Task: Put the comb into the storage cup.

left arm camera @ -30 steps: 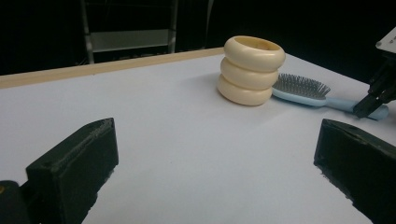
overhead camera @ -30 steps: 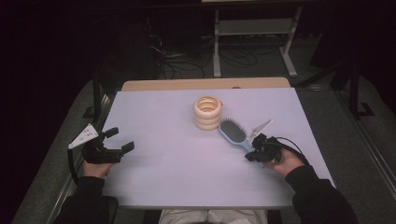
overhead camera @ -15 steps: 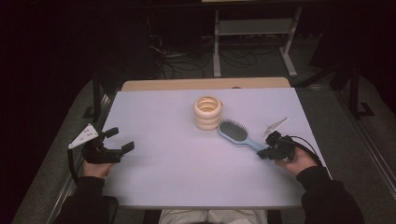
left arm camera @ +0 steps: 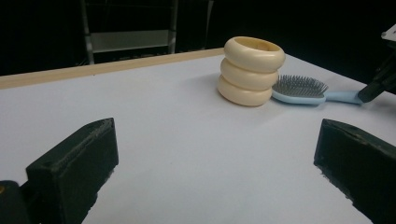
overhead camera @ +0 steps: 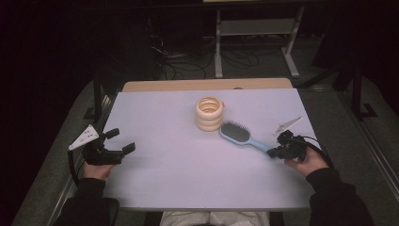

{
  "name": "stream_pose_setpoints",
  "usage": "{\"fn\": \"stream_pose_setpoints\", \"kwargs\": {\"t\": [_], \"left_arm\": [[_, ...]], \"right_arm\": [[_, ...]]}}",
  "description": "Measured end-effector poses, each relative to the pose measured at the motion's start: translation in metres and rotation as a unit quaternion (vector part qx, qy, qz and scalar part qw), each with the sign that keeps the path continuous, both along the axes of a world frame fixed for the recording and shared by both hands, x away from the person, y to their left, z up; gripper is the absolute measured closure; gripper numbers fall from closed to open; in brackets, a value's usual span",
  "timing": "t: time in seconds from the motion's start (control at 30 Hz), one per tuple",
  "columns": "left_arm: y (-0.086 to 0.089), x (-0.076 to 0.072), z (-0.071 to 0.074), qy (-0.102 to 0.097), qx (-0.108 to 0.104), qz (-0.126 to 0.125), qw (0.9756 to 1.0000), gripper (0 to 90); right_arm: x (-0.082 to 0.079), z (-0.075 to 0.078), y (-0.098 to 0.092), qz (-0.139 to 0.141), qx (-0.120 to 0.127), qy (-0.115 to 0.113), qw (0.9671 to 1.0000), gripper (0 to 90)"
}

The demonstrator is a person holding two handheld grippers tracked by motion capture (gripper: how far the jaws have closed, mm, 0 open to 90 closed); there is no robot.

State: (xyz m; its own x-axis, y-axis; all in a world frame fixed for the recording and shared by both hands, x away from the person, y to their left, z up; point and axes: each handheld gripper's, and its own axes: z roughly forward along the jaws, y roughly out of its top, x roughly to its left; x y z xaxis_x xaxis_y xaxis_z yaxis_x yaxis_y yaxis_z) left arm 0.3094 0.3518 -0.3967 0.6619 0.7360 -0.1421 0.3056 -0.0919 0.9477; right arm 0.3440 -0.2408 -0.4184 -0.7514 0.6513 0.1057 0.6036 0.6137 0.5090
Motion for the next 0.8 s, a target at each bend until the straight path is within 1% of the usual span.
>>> {"fn": "stream_pose_setpoints", "kwargs": {"t": [0.1,0.3,0.53,0.67,0.7,0.8], "left_arm": [[0.000,0.000,0.000,0.000,0.000,0.000,1.0000,0.0],[0.000,0.000,0.000,0.001,0.002,0.001,1.0000,0.0],[0.000,0.000,0.000,0.000,0.001,0.002,1.0000,0.0],[0.000,0.000,0.000,0.000,0.001,0.002,1.0000,0.0],[0.000,0.000,0.000,0.000,0.001,0.002,1.0000,0.0],[0.000,0.000,0.000,0.000,0.001,0.001,1.0000,0.0]], "right_arm": [[-0.002,0.005,-0.004,-0.005,0.005,-0.005,1.0000,88.8],[-0.006,0.019,-0.012,-0.004,0.004,-0.018,0.9998,88.7],[-0.009,0.045,-0.017,-0.001,-0.002,-0.036,0.9994,87.8],[-0.005,0.061,-0.019,0.001,-0.002,-0.046,0.9989,86.5],[-0.004,0.064,-0.018,0.003,-0.001,-0.046,0.9989,86.2],[0.000,0.073,-0.015,0.009,-0.007,-0.047,0.9989,84.6]]}}
